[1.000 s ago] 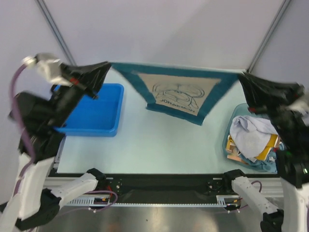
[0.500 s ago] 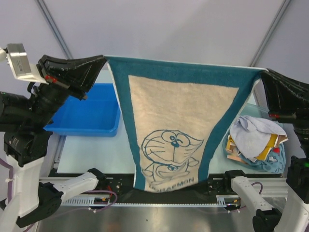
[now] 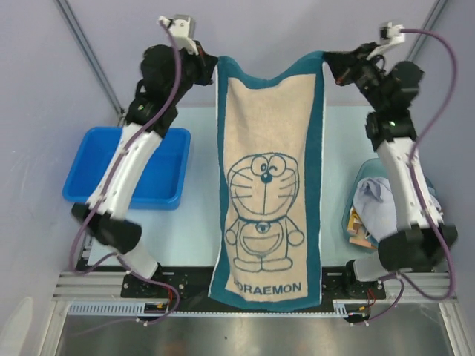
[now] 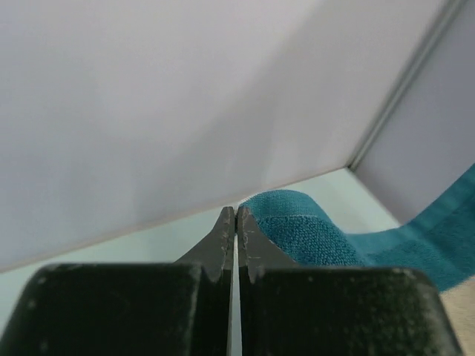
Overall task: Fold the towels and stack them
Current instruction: Flatten out the crumpled towel, then fold the towel
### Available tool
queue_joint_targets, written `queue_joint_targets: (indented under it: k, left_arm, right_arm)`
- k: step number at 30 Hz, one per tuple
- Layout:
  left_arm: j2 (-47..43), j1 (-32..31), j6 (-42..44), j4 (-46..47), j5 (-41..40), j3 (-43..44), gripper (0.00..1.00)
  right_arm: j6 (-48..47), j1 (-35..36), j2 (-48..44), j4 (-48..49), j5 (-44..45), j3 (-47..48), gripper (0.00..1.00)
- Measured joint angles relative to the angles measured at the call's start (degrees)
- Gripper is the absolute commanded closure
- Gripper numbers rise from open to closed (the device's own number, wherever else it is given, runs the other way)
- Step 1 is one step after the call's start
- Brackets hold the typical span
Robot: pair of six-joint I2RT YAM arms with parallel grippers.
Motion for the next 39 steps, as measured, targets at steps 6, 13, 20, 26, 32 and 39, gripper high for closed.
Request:
queue_joint_targets:
  k: [6,13,20,26,32,39]
  left_arm:
    - [25.09,6.36,0.59,0.85,2.84,13.51,1.00]
    - [35.76,8.39,3.56,3.93,4.28,18.80,1.00]
    - [34.10,9.07,6.71,11.43,7.82,12.52,1.00]
    - [31.54,9.33,9.14,13.38,10.45,1.75,1.00]
    - [25.68,9.31,10.64,12.96,13.40,-12.24,1.00]
    - [13.73,8.41,12.63,12.31,14.23,-27.08,1.00]
  right_arm:
    - [-0.31,-2.51,24.94,6.19,-3.04,6.36,1.00]
    - [-0.13,-5.05,40.22,11.87,-8.15,16.17,1.00]
    - [-0.98,-5.97,41.16,17.70,-11.85,14.34,1.00]
    - [-5.57,-5.81,38.21,17.55,-14.12,2.78,1.00]
    - [-12.26,-5.79,29.81,10.40,-11.34,-13.79,1.00]
    - [-16.33,-5.75,17.79,2.60,-7.04,-21.62,1.00]
